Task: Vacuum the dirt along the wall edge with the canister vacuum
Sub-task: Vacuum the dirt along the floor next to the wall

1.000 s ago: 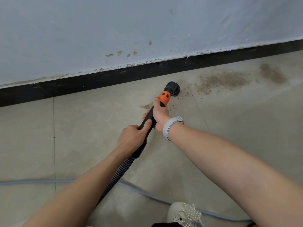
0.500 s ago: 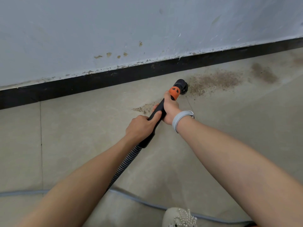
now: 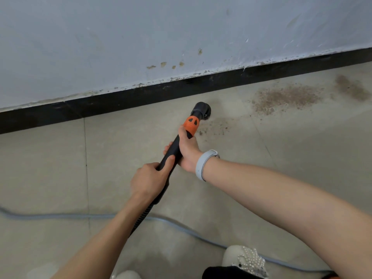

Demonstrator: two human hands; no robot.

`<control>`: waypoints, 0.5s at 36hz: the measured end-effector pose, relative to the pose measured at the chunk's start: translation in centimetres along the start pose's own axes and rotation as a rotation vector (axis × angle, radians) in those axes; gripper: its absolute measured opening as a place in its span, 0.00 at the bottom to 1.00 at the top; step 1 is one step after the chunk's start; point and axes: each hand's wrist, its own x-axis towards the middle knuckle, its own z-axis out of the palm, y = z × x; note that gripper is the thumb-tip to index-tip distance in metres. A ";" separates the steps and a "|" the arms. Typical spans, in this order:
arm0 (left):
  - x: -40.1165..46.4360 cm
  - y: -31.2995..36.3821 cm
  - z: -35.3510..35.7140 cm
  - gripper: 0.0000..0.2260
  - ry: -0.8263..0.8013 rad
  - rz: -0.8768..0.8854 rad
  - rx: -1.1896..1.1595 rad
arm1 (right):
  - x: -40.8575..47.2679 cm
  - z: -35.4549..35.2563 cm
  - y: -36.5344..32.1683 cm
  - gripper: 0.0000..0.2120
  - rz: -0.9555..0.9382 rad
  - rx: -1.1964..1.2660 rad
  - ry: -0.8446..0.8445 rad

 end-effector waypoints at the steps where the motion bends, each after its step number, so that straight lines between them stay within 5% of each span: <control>1: -0.3 -0.8 -0.4 0.35 0.014 -0.021 -0.018 | -0.2 0.7 0.6 0.15 0.009 -0.005 -0.020; 10: -2.9 -6.3 -3.6 0.35 0.020 -0.075 -0.058 | -2.0 4.1 4.2 0.20 0.171 0.007 -0.102; 18: -5.0 -7.2 -2.8 0.31 -0.015 -0.085 -0.132 | -2.6 3.0 5.8 0.19 0.112 -0.118 -0.064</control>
